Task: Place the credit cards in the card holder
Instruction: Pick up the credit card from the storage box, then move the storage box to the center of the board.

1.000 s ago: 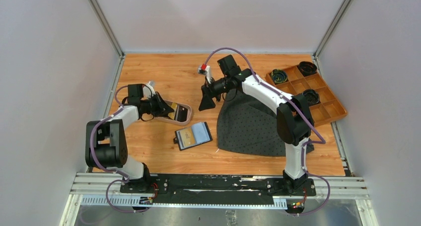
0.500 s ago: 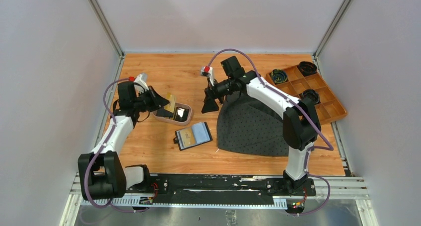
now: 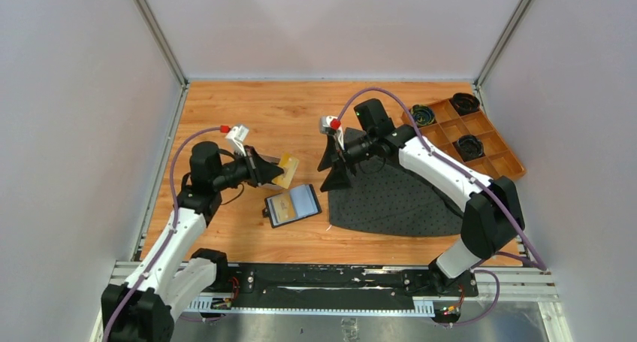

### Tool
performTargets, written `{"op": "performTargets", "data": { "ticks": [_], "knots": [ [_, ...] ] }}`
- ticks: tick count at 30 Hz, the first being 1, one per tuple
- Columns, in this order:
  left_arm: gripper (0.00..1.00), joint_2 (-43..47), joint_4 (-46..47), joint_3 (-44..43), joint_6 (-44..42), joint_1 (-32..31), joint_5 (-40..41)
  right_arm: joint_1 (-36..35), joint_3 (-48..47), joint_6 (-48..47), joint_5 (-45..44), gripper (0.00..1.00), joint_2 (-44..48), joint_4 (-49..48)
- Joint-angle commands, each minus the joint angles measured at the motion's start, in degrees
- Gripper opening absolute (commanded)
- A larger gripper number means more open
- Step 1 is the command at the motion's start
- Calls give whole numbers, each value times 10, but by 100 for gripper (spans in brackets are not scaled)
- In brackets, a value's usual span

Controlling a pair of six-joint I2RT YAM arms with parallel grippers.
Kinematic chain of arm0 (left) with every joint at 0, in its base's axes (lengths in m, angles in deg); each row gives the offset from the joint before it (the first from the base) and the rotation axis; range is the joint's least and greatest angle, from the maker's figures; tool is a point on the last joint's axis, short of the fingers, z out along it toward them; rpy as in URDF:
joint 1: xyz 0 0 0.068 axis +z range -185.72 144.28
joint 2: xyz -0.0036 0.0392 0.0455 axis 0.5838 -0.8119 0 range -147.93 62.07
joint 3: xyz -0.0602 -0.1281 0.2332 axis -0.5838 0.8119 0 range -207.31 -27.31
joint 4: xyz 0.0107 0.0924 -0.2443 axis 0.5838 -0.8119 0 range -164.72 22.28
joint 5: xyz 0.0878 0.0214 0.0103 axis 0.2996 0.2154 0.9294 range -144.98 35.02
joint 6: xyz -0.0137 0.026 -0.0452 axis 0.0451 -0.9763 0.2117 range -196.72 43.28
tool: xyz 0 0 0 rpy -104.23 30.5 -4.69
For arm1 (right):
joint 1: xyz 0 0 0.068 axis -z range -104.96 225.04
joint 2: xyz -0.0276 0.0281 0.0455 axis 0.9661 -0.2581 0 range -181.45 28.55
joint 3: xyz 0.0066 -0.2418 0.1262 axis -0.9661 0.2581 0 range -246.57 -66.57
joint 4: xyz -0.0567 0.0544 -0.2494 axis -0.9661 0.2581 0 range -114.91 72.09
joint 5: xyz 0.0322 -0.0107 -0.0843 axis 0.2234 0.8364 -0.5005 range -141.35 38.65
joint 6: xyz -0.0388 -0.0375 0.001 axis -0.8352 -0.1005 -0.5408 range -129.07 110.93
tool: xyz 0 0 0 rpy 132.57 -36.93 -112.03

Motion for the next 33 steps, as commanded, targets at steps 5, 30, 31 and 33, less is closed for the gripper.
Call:
{"op": "performTargets", "data": {
  "ticks": [5,30,31,33],
  "knots": [
    [0,65,56,67,16,-112,22,2,45,57,47,79,2,-57],
    [0,257,-386,-79,-64,-127,403,-90,-408,42,-303,67,-386,77],
    [0,259,-389,-80,-64,-127,406,-95,-416,42,-316,66,-396,79],
    [0,260,-394,-81,-64,-127,407,-104,-435,40,-339,62,-416,82]
  ]
}}
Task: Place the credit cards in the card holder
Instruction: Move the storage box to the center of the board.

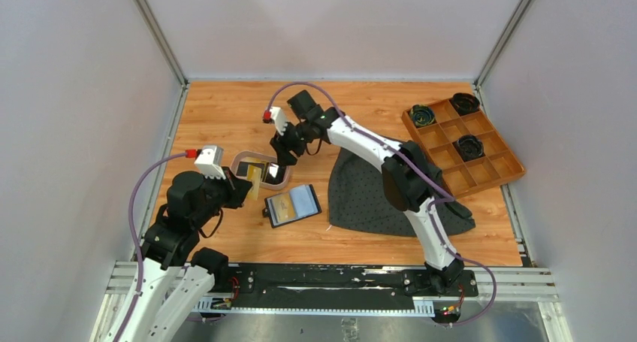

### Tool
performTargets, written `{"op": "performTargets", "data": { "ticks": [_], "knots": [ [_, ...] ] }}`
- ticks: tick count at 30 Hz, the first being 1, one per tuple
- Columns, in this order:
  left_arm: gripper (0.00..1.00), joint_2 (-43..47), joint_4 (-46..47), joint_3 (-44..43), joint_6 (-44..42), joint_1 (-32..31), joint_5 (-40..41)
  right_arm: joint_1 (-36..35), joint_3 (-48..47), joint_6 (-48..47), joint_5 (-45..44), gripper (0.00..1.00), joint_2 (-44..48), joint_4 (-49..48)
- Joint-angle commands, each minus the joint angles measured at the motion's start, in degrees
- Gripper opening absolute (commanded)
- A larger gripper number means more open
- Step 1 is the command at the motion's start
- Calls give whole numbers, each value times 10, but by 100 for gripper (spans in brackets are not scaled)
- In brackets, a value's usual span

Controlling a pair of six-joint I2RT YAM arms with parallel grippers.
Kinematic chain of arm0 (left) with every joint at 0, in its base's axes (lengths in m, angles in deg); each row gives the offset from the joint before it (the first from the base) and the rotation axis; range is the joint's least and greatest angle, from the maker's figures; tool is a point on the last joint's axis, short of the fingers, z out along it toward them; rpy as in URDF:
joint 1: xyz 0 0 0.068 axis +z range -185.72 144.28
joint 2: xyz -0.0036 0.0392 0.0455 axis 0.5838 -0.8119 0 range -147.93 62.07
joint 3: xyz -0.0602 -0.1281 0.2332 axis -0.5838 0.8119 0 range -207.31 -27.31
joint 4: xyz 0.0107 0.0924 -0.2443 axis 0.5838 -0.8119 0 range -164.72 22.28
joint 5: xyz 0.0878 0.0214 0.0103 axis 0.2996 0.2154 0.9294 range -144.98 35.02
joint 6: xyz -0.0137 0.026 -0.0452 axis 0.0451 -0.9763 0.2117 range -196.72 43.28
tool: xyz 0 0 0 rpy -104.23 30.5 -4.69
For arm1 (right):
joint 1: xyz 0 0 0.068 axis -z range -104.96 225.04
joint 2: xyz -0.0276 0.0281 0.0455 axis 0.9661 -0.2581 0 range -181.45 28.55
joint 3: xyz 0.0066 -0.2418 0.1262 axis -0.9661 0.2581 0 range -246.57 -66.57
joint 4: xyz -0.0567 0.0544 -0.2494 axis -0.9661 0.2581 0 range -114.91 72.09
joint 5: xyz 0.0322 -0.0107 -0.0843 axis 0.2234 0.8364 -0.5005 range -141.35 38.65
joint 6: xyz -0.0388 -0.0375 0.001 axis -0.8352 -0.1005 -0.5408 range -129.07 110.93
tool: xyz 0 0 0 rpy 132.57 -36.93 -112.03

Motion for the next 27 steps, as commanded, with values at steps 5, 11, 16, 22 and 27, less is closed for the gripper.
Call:
{"op": "performTargets", "data": {
  "ticks": [5,11,16,22,27],
  "knots": [
    [0,11,-68,-4,-13,-1,39,-28,-83,-27,-114,55,-83,46],
    [0,19,-67,6,-5,-1,30,-34,-102,-40,-142,45,-110,50],
    [0,16,-61,13,6,-1,11,-31,-102,-44,-176,18,-107,44],
    [0,35,2,49,43,-1,-30,-1,-102,-32,-202,0,-91,29],
    [0,30,63,86,77,-1,-81,39,-103,-34,-213,0,-85,27]
  ]
}}
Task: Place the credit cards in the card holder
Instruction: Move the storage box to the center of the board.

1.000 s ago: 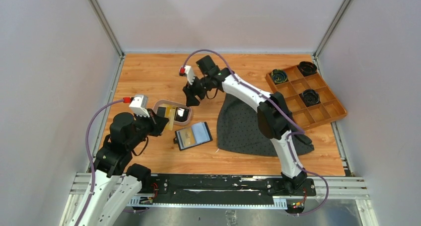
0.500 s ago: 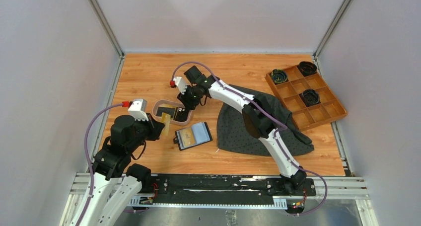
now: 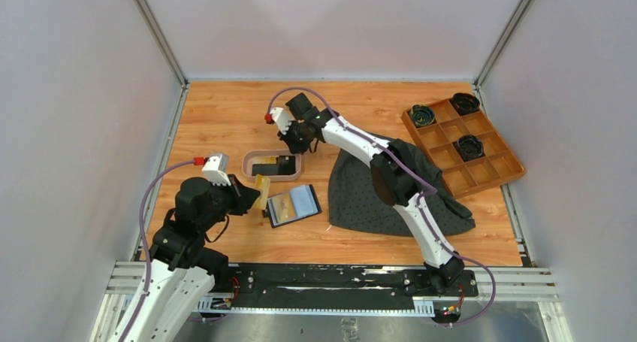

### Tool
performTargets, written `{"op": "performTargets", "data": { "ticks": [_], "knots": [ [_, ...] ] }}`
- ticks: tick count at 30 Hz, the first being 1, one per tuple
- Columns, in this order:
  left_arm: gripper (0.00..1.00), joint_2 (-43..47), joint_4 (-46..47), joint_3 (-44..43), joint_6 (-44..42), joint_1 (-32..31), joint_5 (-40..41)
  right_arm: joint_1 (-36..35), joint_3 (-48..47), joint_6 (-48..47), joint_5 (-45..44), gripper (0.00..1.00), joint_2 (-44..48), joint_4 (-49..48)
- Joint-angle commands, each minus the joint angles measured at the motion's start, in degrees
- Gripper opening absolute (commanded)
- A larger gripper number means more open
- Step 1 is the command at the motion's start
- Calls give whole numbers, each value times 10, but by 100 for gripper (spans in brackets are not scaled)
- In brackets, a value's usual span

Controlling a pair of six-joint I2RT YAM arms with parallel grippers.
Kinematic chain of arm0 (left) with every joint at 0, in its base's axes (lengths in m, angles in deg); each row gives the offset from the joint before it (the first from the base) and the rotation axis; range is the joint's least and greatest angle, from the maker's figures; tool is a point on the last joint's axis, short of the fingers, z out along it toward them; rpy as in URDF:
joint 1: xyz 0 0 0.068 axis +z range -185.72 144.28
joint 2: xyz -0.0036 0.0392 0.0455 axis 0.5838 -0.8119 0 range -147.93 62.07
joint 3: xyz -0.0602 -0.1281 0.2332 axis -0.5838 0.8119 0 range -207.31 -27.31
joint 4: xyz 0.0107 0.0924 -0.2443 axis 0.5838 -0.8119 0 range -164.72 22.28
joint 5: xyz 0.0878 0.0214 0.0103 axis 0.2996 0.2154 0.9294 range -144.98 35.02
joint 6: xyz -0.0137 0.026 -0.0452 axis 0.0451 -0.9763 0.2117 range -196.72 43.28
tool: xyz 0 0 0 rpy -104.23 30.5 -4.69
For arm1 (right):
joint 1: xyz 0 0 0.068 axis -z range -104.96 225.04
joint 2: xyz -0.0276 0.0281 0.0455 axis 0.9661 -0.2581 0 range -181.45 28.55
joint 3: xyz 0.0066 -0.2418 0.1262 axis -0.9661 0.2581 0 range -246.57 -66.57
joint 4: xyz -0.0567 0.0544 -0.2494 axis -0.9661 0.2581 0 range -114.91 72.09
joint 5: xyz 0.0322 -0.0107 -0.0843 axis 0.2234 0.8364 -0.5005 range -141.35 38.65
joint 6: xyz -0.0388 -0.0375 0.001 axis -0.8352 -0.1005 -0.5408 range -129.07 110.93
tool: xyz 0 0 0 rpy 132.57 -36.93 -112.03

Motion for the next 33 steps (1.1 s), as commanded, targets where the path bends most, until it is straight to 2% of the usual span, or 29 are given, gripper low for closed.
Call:
{"op": "performTargets", "data": {
  "ticks": [1,9,15,17,20,24,29,33],
  "knots": [
    [0,-2,78,31,40,-1,-64,54,-15,-1,-35,0,19,0],
    [3,-40,178,71,67,-1,-141,114,16,-29,1,3,29,-3],
    [6,-83,249,105,83,-2,-186,137,31,-57,36,23,43,-1],
    [6,-97,260,114,85,-1,-193,140,38,-62,43,33,51,0],
    [7,-119,241,110,70,-2,-191,147,46,-63,54,46,68,3],
    [9,-143,208,100,52,-2,-188,157,65,-67,76,58,103,4],
    [8,-163,215,109,59,-2,-182,161,118,-81,118,62,178,9],
    [0,-160,270,149,88,-1,-171,158,205,-72,207,62,259,10]
  ]
}}
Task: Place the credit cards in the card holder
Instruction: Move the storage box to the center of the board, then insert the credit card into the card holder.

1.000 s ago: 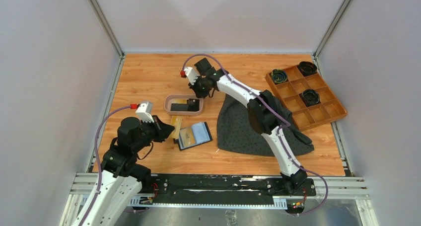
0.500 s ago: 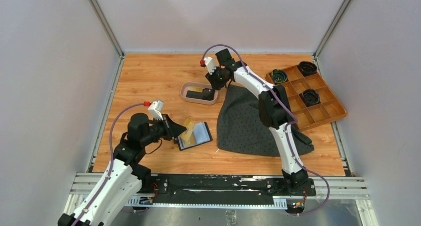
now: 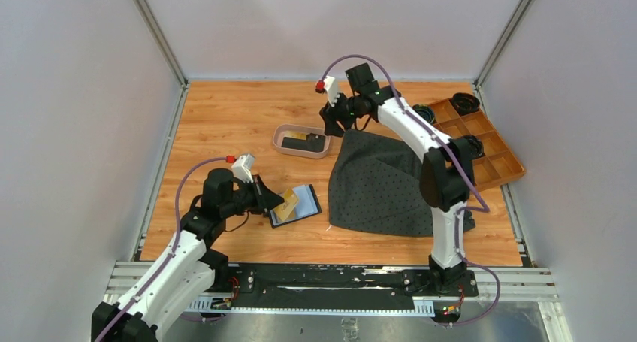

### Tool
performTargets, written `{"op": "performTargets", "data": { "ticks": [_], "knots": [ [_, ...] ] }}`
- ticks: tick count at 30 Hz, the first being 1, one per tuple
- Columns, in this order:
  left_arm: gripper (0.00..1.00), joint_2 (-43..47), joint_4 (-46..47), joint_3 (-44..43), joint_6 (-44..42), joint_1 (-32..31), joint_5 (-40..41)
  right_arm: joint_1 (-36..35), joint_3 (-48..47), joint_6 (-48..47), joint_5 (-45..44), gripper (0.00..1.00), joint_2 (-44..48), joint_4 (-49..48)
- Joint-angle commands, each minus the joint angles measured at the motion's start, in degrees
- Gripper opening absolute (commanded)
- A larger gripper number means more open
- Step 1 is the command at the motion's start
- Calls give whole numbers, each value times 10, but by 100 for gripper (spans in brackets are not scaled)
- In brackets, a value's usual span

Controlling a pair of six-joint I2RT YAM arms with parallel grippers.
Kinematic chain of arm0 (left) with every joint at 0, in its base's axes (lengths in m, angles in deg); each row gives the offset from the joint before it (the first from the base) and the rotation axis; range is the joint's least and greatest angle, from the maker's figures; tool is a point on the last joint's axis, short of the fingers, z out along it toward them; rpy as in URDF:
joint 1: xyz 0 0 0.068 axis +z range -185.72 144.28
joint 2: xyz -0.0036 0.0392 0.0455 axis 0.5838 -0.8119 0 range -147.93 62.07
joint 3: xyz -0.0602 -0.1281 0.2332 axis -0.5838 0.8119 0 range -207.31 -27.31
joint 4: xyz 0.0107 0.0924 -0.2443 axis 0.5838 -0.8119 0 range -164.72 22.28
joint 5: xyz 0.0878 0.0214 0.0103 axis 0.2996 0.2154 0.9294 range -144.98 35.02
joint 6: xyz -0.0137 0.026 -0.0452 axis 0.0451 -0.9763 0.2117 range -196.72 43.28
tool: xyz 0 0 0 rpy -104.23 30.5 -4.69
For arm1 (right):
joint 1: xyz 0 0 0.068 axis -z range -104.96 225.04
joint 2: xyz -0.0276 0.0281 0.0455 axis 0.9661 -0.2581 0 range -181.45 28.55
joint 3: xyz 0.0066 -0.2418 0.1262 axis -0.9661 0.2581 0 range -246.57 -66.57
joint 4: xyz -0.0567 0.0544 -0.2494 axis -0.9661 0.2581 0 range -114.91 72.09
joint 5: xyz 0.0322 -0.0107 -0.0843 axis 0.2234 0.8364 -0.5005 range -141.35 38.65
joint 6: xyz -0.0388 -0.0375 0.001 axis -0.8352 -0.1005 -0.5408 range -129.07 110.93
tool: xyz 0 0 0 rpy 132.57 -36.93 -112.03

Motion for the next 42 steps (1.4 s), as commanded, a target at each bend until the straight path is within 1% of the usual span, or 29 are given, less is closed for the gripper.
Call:
{"op": "performTargets", "data": {
  "ticks": [1,5,9,12,16,20,23,25,28,31,42],
  "knots": [
    [0,4,69,46,30,-1,8,1,89,-2,121,62,97,12],
    [0,7,113,79,56,-1,33,-17,201,10,203,63,167,10],
    [0,7,129,98,74,-1,67,-42,278,41,253,62,192,-11],
    [0,11,155,116,94,-1,82,-58,310,67,283,61,189,-33],
    [0,31,161,136,123,-1,109,-78,333,97,306,57,172,-59],
    [0,67,160,163,157,-1,133,-100,346,154,290,46,144,-103],
    [0,92,161,182,179,-1,150,-114,336,188,270,34,109,-109],
    [0,100,161,188,185,-1,155,-118,325,210,261,25,80,-109],
    [0,101,162,191,192,-1,157,-122,312,232,250,18,45,-109],
    [0,98,179,198,202,-1,157,-124,306,240,234,15,27,-108],
    [0,67,213,207,216,-1,169,-127,303,238,176,10,3,-91]
  ]
}}
